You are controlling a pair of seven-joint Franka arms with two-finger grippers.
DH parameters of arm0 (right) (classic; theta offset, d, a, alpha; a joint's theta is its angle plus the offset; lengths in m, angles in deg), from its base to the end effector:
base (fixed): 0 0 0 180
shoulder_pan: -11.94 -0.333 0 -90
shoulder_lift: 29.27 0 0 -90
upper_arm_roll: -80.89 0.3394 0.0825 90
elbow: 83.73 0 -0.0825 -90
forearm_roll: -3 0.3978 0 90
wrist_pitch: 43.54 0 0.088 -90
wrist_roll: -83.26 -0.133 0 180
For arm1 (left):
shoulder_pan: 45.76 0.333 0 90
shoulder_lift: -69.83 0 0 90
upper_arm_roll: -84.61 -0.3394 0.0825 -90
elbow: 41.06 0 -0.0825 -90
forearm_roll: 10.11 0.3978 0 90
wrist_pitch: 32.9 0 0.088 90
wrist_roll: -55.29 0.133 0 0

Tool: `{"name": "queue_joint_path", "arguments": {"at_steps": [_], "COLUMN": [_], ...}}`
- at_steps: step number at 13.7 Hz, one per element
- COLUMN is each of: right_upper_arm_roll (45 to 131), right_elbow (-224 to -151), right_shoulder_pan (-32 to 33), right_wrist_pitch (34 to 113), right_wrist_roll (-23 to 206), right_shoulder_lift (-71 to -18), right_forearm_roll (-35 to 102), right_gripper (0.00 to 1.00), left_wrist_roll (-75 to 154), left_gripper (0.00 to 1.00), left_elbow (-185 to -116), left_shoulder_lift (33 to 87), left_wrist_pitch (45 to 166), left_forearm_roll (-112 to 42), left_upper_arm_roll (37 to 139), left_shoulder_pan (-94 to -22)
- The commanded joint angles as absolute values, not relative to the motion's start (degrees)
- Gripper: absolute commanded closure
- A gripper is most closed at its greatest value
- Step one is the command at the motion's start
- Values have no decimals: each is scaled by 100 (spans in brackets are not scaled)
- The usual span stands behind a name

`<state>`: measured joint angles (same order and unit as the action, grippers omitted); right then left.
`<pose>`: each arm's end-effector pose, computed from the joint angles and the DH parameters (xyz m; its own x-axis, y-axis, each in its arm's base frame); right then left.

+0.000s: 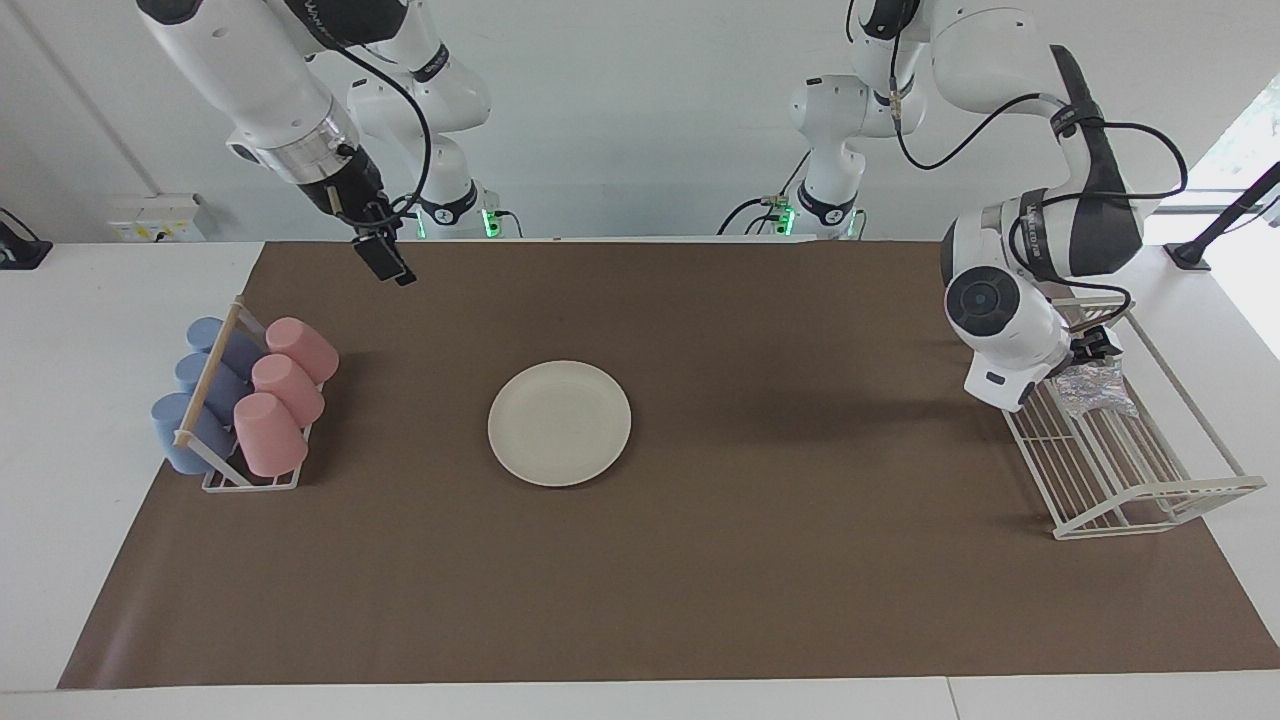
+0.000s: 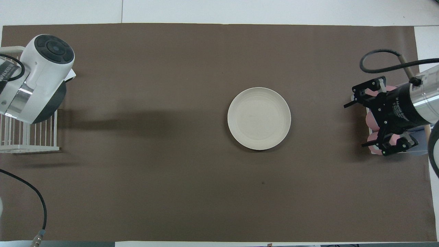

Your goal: Wipe plate with sponge

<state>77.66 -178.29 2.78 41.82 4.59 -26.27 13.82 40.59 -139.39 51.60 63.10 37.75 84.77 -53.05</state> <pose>0.5322 0.0809 0.6087 0.2885 -0.9347 -0.2078 -0.9491 -0.3078 0.0671 0.6375 0.0088 0.4062 0.9790 -0.0320 -0.2012 -0.1730 -0.6524 -0.7379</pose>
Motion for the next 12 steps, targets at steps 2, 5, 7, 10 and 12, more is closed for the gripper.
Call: {"name": "queue_joint_path", "arguments": {"at_steps": [2,5,7,10,12], "right_upper_arm_roll": [7773,7781,7790,7799,7887], "right_elbow": [-17892,-17901,-17918,-17901,-17892], "right_shoulder_pan": [-157,-466,-511,-511,-764], "right_wrist_pitch": [4163,4303,4444,4549,4943], "right_wrist_roll": [-196,-955,-1296,-1536,-1693], "right_shoulder_lift": [-2532,-2532,-2532,-2549,-2558], "right_forearm_roll": [1496,1487,1513,1522,1522], "right_gripper": [0,0,0,0,0], "left_wrist_roll": [4009,4018,4027,4027,4027], "left_gripper": [0,27,58,100,100], "left_elbow": [-13897,-13775,-13730,-13713,-13713], "left_shoulder_lift": [5058,5023,5014,5014,5014], "left_wrist_pitch": [6299,6308,6308,6308,6308], "left_forearm_roll": [4052,4052,4052,4052,4026], "left_upper_arm_roll": [8417,8426,8426,8426,8426], "left_shoulder_pan": [-5411,-5394,-5394,-5403,-5411]}}
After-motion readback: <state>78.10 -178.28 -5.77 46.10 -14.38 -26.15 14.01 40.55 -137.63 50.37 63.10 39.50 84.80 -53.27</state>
